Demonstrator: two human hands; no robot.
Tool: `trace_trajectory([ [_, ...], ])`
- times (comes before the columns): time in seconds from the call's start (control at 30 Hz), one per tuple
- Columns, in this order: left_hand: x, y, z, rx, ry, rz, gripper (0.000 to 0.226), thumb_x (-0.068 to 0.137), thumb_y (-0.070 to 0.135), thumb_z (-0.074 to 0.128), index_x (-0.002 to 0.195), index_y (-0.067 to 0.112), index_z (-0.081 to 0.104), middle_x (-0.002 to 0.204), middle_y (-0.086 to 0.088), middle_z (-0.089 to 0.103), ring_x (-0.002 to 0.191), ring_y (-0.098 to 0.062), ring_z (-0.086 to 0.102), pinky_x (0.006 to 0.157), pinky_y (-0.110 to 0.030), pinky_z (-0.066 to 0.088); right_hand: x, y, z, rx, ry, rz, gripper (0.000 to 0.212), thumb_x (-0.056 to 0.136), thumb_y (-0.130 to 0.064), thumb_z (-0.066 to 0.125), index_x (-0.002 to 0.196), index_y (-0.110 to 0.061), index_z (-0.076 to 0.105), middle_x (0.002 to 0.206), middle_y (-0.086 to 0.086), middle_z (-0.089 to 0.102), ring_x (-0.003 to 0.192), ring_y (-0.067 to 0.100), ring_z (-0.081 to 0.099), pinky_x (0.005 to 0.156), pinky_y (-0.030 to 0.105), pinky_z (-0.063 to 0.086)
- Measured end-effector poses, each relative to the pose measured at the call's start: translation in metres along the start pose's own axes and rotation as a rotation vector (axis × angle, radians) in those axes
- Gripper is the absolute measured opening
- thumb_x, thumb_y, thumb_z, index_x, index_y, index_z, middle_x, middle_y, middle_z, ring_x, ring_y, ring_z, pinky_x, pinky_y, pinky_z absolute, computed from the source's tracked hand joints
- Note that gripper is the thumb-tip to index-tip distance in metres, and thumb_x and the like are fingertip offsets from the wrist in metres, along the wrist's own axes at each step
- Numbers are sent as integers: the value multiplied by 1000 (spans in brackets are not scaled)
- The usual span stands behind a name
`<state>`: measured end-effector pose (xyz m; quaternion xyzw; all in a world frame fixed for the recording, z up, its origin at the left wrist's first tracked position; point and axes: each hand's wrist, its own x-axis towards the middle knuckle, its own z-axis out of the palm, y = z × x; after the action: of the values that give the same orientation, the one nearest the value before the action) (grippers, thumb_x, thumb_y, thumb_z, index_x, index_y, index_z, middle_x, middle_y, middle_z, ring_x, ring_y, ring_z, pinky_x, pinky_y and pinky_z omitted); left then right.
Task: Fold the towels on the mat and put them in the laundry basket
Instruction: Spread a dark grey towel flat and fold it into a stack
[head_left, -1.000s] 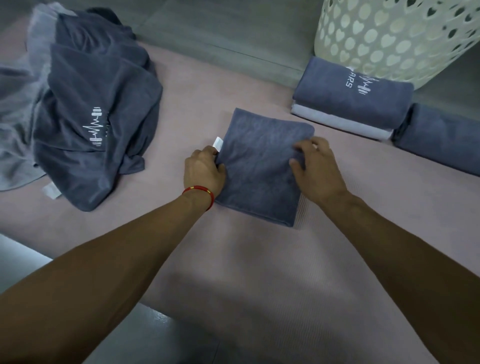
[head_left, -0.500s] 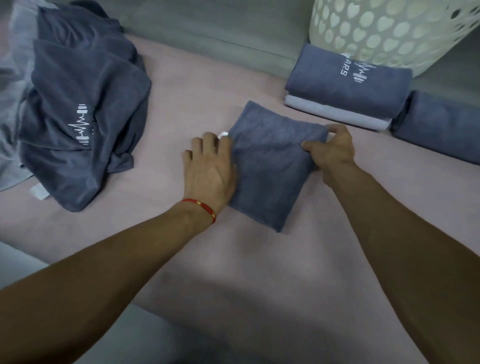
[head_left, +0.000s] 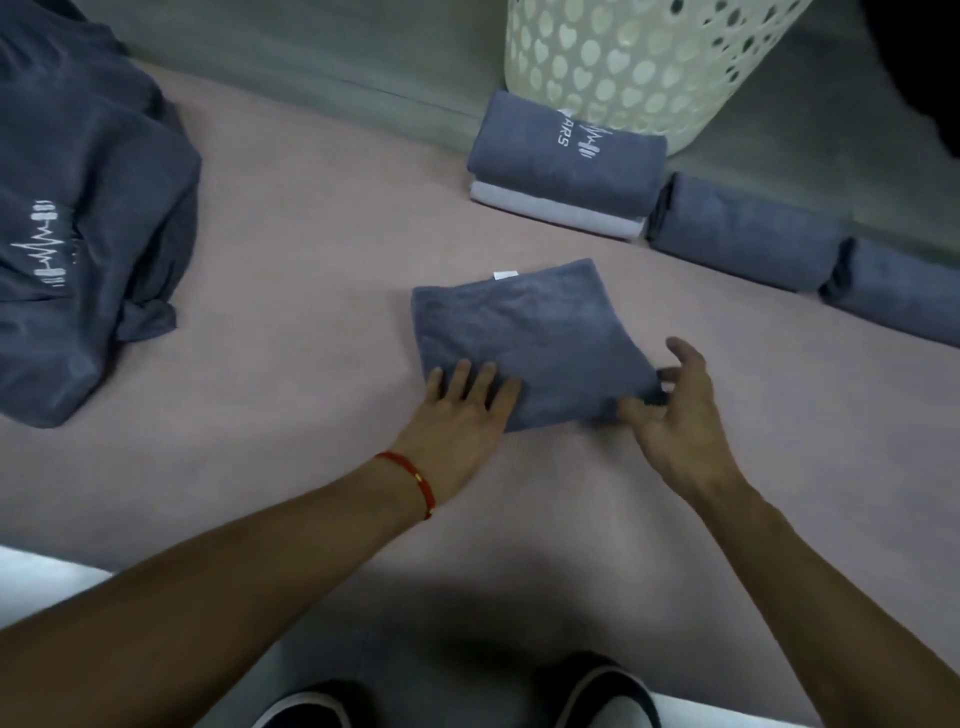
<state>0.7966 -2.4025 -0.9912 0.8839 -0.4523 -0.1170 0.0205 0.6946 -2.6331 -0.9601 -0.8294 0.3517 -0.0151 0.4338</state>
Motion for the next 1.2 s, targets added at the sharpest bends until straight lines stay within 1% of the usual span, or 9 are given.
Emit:
trace_trajectory([
  [0.13, 3, -14, -23, -20, -171, 60, 70, 100, 6, 44, 159, 13, 7, 164, -18, 10, 150, -40, 14, 121, -55, 19, 0, 1, 1, -866, -316, -738, 114, 76, -56, 75, 161, -39, 1, 169, -2, -4, 156, 24, 1, 122, 60, 11],
  [0.23, -6, -29, -36, -84, -248, 180, 66, 101, 6, 42, 159, 16, 13, 163, -13, 20, 146, -33, 28, 118, -45, 28, 15, -7, 5, -996, -276, -948, 91, 79, -41, 74, 158, -26, 31, 164, 2, 32, 152, 26, 25, 120, 67, 3],
  [0.3, -21, -37, -42, -173, -285, 235, 67, 102, 4, 42, 159, 21, 12, 162, -5, 25, 142, -24, 34, 116, -30, 29, 18, -9, -2, -896, -286, -1006, 62, 85, -47, 58, 141, -21, 57, 137, 0, 63, 128, 22, 57, 121, 63, 17],
  [0.37, -38, -45, -49, -350, -348, 231, 66, 102, 4, 44, 158, 25, 16, 152, 9, 34, 130, -8, 40, 104, -8, 29, 6, -15, -10, -698, -473, -899, 54, 87, -52, 49, 129, -23, 66, 112, -6, 73, 95, 11, 67, 100, 45, 52],
  [0.47, -53, -64, -51, -593, -292, 112, 48, 96, 7, 58, 139, 28, 52, 122, 23, 55, 97, 9, 54, 86, -7, 42, -2, -25, -15, -607, -670, -647, 37, 89, -43, 60, 123, -31, 68, 98, -16, 71, 76, -3, 61, 72, 13, 49],
  [0.6, -52, -83, -38, -978, 107, -294, 14, 88, 25, 75, 101, 25, 68, 94, 5, 72, 85, -11, 67, 79, -36, 57, 19, -29, -23, -254, -593, -374, 18, 93, -19, 70, 99, -37, 69, 91, -13, 71, 84, 8, 67, 72, 22, 53],
  [0.8, -25, -71, -26, -845, 303, -695, 34, 89, 44, 70, 101, 13, 62, 86, 0, 65, 80, -20, 60, 68, -26, 44, 26, -35, 2, -108, -249, -74, 18, 95, -39, 65, 106, -24, 63, 92, -10, 67, 84, 10, 65, 73, 28, 53],
  [1.1, 8, -63, -22, -703, 322, -774, 45, 97, 47, 58, 117, 6, 59, 107, -7, 65, 91, -21, 56, 77, -26, 42, 28, -39, 24, -328, -73, 41, 36, 97, -42, 59, 94, -6, 61, 93, 12, 70, 65, 14, 56, 53, 26, 44],
  [1.2, 15, -64, -21, -684, 279, -835, 49, 95, 49, 60, 119, 6, 60, 112, -13, 67, 100, -29, 63, 79, -30, 46, 14, -49, 30, -416, 29, -12, 49, 99, -41, 57, 132, -6, 48, 112, 17, 65, 82, 26, 60, 66, 33, 49],
])
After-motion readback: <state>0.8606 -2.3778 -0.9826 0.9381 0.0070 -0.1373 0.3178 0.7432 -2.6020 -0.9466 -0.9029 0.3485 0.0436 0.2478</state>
